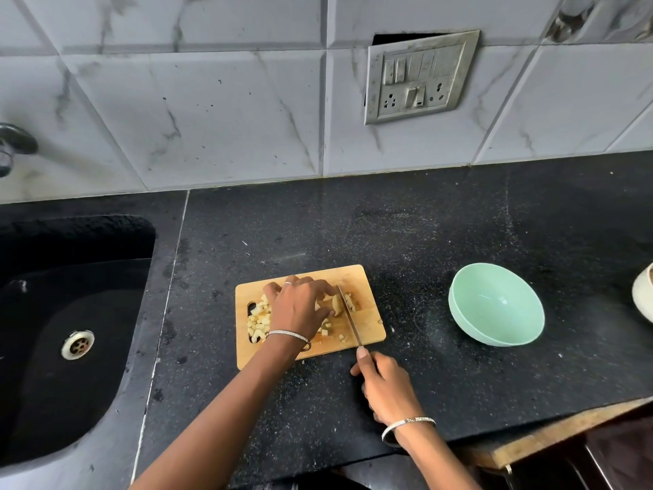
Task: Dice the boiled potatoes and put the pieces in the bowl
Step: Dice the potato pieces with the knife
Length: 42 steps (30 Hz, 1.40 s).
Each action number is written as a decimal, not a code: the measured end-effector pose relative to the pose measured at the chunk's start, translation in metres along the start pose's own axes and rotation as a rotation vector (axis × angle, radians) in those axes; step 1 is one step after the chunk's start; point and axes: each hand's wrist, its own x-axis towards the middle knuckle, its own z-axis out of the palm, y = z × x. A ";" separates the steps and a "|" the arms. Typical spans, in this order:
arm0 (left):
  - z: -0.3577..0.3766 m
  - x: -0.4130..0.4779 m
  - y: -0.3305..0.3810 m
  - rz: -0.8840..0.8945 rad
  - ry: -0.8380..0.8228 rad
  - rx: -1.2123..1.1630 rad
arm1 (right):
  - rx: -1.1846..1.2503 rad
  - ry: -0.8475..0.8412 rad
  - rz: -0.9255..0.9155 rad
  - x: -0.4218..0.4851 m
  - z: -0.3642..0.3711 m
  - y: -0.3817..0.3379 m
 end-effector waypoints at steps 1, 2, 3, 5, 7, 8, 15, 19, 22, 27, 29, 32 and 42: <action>0.000 0.000 0.000 0.022 -0.011 0.000 | 0.027 -0.001 0.015 0.000 0.001 0.001; 0.000 -0.001 0.001 0.041 -0.028 0.006 | 0.048 0.002 0.027 0.001 0.002 0.001; 0.001 -0.001 0.002 0.059 -0.046 0.019 | 0.060 0.006 0.035 0.002 0.002 0.002; 0.002 0.000 0.004 0.101 -0.073 0.058 | 0.076 0.015 0.040 0.003 0.003 0.003; 0.004 0.001 0.006 0.137 -0.085 0.102 | 0.088 0.018 0.036 0.004 0.003 0.004; 0.006 0.001 0.007 0.151 -0.087 0.126 | 0.096 0.019 0.033 0.004 0.003 0.005; 0.012 -0.002 0.004 0.080 -0.032 0.111 | 0.098 0.016 0.016 0.002 0.003 0.008; 0.012 -0.006 -0.001 0.006 -0.029 0.103 | 0.093 0.001 0.022 0.002 0.003 0.007; 0.011 -0.007 -0.001 -0.028 -0.035 0.115 | 0.089 -0.002 0.023 0.003 0.004 0.005; 0.011 -0.006 0.001 -0.062 -0.037 0.120 | 0.065 0.003 0.001 0.001 0.003 0.003; 0.011 -0.005 0.000 -0.063 -0.041 0.090 | 0.053 0.009 -0.001 0.001 0.001 0.005; 0.010 -0.004 0.001 -0.066 -0.030 0.071 | 0.010 0.016 -0.013 0.001 -0.001 0.007; 0.011 -0.004 0.001 -0.083 -0.026 0.004 | -0.115 0.016 -0.060 -0.002 -0.006 0.005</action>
